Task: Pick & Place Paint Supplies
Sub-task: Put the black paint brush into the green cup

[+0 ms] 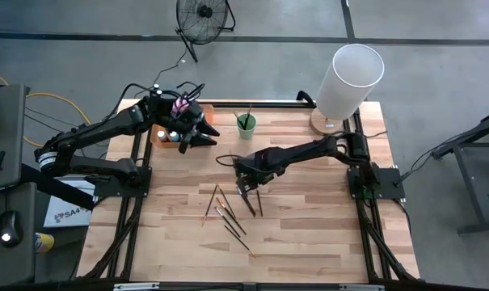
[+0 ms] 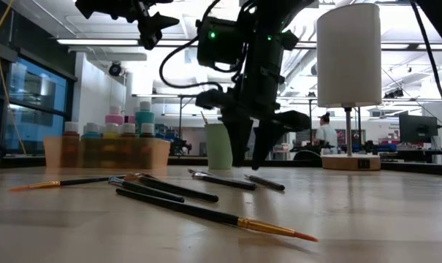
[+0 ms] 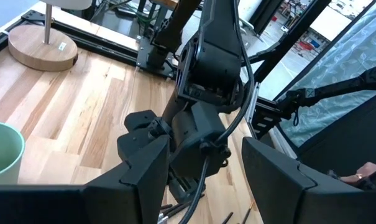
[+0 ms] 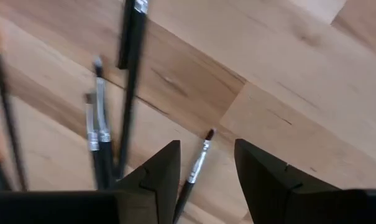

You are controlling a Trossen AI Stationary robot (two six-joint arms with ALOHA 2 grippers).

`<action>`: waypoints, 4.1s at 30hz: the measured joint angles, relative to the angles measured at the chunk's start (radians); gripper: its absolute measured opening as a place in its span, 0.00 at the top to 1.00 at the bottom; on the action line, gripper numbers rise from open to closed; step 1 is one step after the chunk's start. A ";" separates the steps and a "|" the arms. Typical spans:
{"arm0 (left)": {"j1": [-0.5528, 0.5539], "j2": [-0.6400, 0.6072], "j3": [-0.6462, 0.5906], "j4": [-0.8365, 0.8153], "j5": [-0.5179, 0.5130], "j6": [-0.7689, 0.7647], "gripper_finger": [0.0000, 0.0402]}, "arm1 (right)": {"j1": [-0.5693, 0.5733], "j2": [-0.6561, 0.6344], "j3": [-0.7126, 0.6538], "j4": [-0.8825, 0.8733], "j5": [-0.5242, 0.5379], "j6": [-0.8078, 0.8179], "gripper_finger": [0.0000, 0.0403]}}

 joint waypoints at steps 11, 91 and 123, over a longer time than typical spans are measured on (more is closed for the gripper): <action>0.000 0.000 0.000 -0.033 0.000 0.000 0.50 | 0.010 0.037 0.003 -0.006 0.041 -0.004 0.66; 0.000 0.000 0.000 -0.034 -0.003 -0.026 0.50 | -0.285 -0.222 -0.001 0.569 0.537 -0.691 0.99; 0.000 0.000 0.000 -0.033 -0.006 -0.025 0.50 | -0.090 -0.312 0.000 0.191 0.083 -0.438 0.66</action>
